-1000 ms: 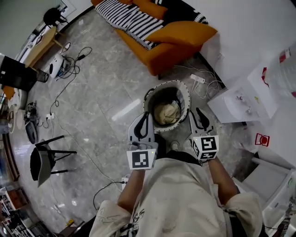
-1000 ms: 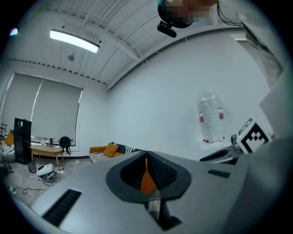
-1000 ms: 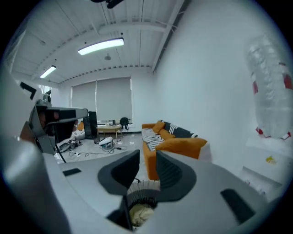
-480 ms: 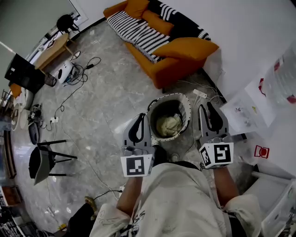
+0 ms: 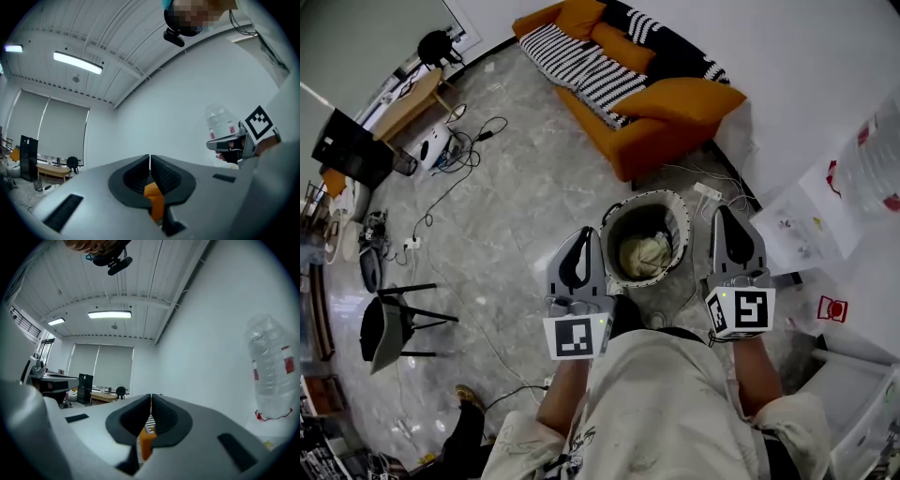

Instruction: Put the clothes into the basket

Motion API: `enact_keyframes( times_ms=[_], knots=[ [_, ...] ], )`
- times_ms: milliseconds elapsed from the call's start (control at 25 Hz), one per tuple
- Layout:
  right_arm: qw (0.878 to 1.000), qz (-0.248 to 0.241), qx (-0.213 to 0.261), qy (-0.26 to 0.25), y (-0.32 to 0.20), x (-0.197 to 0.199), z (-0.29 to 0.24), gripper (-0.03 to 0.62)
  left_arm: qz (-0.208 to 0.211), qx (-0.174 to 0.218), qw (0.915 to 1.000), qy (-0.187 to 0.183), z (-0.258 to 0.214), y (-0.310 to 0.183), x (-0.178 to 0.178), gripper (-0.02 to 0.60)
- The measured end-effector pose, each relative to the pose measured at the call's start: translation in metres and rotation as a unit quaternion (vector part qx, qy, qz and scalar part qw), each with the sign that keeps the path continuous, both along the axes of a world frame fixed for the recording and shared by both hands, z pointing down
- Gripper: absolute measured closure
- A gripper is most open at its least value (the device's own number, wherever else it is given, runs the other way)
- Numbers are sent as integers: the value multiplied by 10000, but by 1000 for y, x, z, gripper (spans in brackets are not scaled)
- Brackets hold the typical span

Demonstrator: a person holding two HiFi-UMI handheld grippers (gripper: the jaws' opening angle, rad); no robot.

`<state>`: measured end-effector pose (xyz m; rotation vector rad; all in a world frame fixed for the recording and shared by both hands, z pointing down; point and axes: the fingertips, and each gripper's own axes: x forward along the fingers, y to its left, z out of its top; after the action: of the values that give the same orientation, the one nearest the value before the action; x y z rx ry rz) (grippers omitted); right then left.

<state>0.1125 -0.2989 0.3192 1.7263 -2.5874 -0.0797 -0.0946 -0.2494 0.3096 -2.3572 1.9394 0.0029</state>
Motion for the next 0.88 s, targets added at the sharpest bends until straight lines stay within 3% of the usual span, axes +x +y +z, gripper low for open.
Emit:
enact_keyframes(
  times_ms=[880],
  knots=[
    [9995,-235,-143,161,5,-16,10,605,-187,2,9998,-34,3,10,-11,571]
  ],
)
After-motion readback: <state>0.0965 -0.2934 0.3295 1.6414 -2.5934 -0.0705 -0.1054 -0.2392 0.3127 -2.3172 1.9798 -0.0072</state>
